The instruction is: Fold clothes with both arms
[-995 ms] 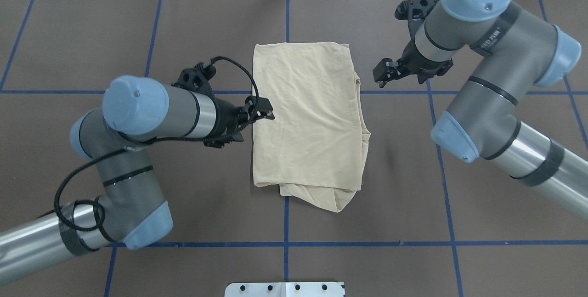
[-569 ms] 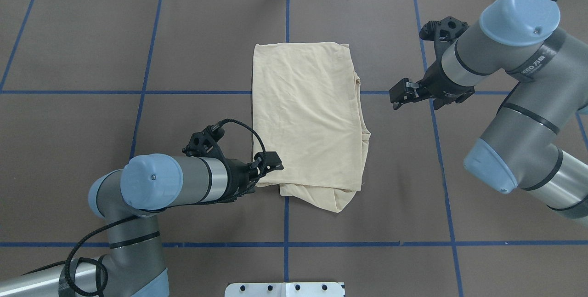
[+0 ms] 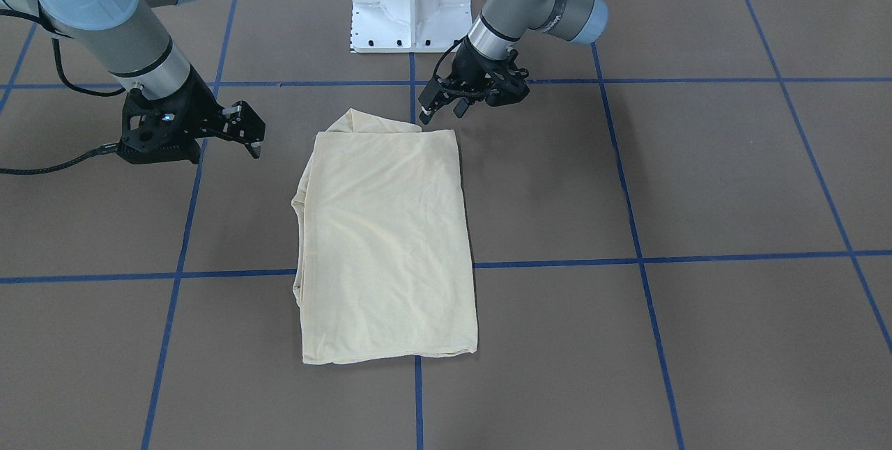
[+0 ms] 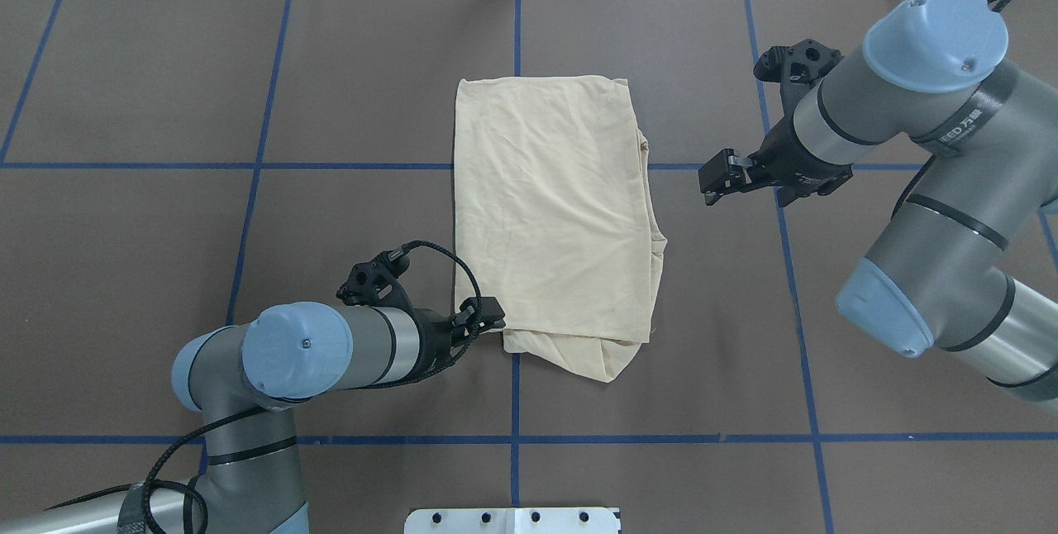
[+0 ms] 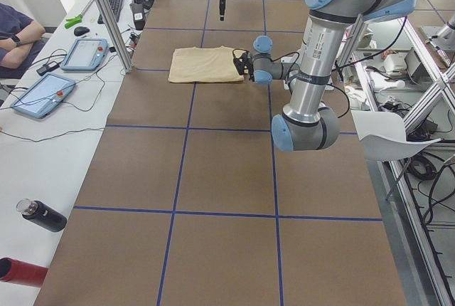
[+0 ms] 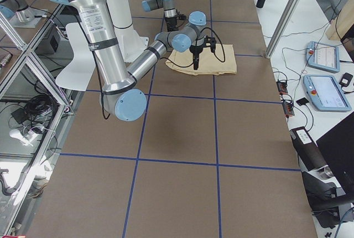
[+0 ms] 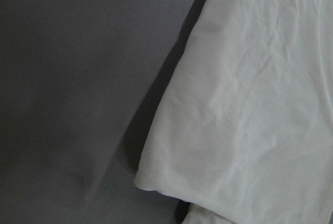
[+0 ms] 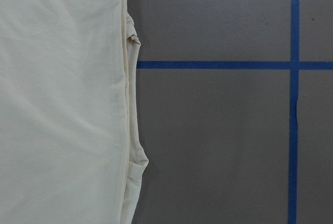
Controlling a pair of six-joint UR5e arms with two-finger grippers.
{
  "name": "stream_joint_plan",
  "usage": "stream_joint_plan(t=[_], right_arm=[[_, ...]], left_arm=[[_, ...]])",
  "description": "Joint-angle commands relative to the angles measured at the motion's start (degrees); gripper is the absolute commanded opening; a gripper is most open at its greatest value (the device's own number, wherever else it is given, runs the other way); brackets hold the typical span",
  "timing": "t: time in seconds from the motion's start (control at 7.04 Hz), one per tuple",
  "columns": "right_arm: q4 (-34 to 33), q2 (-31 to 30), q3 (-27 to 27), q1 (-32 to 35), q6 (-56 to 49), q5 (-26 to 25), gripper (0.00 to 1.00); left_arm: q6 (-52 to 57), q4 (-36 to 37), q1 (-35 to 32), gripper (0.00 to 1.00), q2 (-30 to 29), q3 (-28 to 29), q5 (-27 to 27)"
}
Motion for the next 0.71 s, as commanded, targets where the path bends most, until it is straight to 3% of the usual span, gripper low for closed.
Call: stream_joint_plan(t=[0.0, 0.57], right_arm=[[0.0, 0.0, -0.5, -0.3, 0.1, -0.2, 1.0], [0.0, 0.0, -0.6, -0.3, 0.1, -0.2, 1.0]], left_arm=[[0.2, 0.3, 0.1, 0.94, -0.2, 1.1, 0.1], [0.2, 0.3, 0.0, 0.79, -0.3, 1.9, 0.1]])
